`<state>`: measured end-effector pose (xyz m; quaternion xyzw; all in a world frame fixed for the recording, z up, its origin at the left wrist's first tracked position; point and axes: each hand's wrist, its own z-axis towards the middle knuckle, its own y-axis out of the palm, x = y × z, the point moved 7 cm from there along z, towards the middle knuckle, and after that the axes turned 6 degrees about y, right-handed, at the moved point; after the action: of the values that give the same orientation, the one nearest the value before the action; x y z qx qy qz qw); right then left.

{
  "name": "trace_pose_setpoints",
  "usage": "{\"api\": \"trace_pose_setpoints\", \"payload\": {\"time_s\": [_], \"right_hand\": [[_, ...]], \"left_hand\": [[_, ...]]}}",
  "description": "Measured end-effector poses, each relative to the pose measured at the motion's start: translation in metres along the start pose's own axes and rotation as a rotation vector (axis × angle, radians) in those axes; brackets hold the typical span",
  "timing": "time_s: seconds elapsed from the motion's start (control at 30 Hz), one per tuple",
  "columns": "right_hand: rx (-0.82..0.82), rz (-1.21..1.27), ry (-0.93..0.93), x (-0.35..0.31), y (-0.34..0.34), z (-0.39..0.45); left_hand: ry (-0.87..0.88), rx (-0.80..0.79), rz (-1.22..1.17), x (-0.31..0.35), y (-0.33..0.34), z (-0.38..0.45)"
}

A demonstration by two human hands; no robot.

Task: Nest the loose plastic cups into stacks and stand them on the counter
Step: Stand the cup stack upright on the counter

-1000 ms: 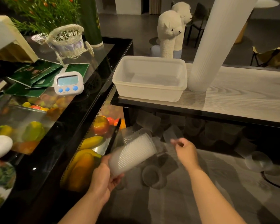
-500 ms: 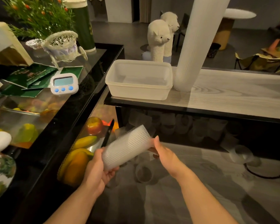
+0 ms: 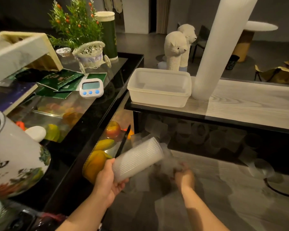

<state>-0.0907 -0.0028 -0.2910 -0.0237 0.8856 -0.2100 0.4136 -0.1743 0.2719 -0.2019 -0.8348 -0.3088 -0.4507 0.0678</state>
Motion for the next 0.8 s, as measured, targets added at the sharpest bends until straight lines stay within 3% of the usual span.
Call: {"api": "trace_pose_setpoints", "payload": {"time_s": [0.1,0.17,0.33,0.43,0.5,0.57,0.63,0.7,0.8], "right_hand": [[-0.104,0.530,0.016,-0.036,-0.027,-0.011],[-0.280,0.612,-0.106,-0.070,-0.036,-0.029],[-0.464,0.074,-0.292,-0.115,-0.030,-0.067],[-0.485,-0.102,-0.337,-0.119,-0.017,-0.076],[-0.555,-0.095,-0.388,-0.122,-0.005,-0.084],[-0.595,0.099,-0.342,-0.119,0.007,-0.088],[-0.441,0.281,-0.158,-0.094,0.021,-0.073],[-0.240,0.202,-0.002,-0.056,0.039,-0.062],[-0.388,0.011,0.117,-0.005,0.082,-0.068]], "left_hand": [[0.003,-0.020,-0.005,0.001,-0.001,-0.003],[0.011,-0.042,0.010,0.000,0.000,-0.003],[0.019,-0.083,0.036,-0.002,0.007,-0.005],[0.028,-0.102,0.040,0.001,0.010,-0.007],[0.034,-0.078,0.025,0.003,0.005,-0.006],[0.021,-0.059,-0.021,0.005,0.001,-0.006],[-0.009,-0.053,-0.082,0.005,-0.001,-0.006],[-0.032,-0.056,-0.139,0.005,-0.001,-0.007],[-0.056,-0.064,-0.155,0.002,-0.003,-0.002]]}}
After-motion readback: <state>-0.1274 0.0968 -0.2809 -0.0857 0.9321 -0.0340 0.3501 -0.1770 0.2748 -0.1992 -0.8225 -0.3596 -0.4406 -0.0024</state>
